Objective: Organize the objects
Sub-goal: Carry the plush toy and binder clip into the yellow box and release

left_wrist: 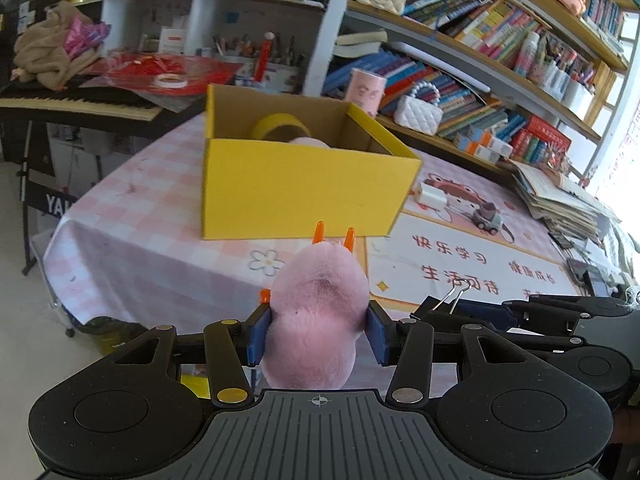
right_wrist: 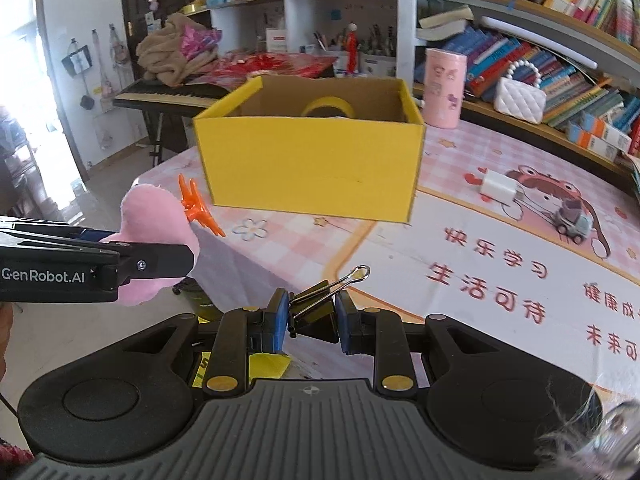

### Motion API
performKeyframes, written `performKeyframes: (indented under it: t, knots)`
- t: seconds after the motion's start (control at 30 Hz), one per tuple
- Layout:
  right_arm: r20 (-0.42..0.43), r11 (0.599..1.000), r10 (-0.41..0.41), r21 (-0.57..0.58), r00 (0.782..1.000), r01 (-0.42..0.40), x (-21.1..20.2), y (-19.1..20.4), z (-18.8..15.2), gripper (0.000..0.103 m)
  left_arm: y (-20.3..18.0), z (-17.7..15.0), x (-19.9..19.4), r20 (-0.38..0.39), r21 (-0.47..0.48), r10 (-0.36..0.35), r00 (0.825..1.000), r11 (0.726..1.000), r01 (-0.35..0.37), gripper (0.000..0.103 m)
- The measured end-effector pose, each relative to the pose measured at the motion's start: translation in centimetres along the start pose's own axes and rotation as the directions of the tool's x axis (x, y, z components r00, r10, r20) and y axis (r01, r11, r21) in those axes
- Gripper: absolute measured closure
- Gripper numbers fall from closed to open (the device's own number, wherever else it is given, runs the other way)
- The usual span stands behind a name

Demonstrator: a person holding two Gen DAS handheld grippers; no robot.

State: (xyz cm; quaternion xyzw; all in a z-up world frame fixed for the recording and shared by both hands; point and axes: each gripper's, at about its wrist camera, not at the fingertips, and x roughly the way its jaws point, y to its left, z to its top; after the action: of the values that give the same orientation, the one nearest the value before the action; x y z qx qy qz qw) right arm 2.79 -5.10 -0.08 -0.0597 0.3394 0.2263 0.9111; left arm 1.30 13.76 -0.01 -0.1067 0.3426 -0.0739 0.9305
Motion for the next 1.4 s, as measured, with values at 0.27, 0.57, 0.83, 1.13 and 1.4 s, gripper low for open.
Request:
performKeyframes:
  t: [0.27,0.57,0.83,1.13,1.4]
  knots:
    - [0.015,1.000,-0.005,-0.017,1.000,0.005,0.1,1.1,1.1,0.080,1.2,0.8,-0.7,0.036,-0.009,0.002,0.999,1.000,-0.002,0.056]
    - [0.044,0.999,-0.004,-0.038,0.999,0.006,0.7,0.5,3.6,0.080,1.3,3.1,-0.4,0.103,0.011,0.017,0.994,1.000,-0.019,0.056]
    - [0.156,0.999,0.017,-0.050,0.988,-0.010,1.5,-1.6,9.2,0.080,0.6,8.4,1.0,0.211,0.004,0.042,0.976,0.999,-0.044,0.056]
    - [0.165,0.996,0.052,-0.084,0.985,-0.038,7.6,-4.4,15.3,0.080,-0.3,14.1,6.3,0.238,-0.032,0.099,0.966,0.995,-0.094,0.056]
    - [0.026,0.978,0.124,-0.170,0.992,-0.118,14.1,-4.9,16.5,0.080,0.5,15.5,12.4,0.126,-0.066,0.190,0.974,0.981,-0.182,0.056]
